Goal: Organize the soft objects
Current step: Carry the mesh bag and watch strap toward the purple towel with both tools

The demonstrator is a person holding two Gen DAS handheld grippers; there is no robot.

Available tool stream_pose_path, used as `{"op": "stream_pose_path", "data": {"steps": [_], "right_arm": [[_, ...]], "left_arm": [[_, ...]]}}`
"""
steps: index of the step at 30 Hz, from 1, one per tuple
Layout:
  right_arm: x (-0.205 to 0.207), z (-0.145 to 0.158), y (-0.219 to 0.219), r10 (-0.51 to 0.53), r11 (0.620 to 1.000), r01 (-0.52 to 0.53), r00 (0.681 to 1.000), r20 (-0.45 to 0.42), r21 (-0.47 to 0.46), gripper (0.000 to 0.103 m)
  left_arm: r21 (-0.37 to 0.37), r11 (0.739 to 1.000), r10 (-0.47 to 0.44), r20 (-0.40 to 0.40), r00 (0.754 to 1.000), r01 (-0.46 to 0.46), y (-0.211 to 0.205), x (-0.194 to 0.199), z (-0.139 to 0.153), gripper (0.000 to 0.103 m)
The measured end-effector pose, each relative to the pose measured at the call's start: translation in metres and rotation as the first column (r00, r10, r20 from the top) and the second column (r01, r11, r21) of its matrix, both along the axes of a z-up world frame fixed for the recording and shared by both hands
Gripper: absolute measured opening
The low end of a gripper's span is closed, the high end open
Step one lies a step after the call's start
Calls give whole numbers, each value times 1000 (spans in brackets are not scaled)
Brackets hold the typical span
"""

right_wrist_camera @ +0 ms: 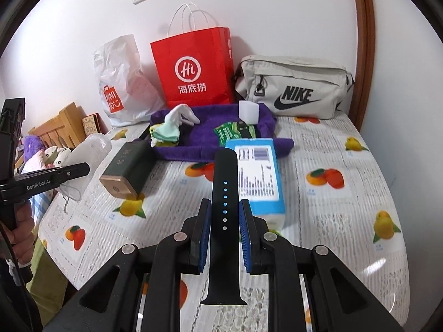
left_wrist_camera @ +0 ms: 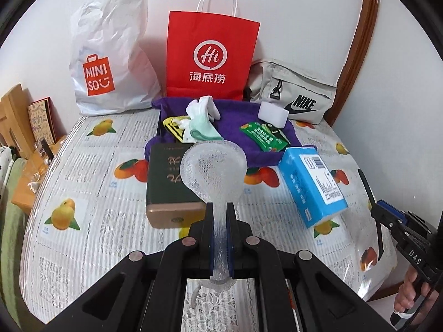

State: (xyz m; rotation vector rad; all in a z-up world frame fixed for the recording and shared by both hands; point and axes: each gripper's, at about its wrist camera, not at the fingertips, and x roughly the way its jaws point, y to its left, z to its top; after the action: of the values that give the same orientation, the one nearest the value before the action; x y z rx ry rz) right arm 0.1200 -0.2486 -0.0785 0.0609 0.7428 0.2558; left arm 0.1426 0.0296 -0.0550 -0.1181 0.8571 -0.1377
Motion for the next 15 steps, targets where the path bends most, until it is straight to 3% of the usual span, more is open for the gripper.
{"op": "stream_pose_path", "data": {"steps": [15], "right_arm": [[49, 13, 8, 29, 1000, -29, 999, 16, 7, 20]], "left_arm": [[-12, 1000, -16, 14, 1000, 16, -6, 39, 14, 7]]}}
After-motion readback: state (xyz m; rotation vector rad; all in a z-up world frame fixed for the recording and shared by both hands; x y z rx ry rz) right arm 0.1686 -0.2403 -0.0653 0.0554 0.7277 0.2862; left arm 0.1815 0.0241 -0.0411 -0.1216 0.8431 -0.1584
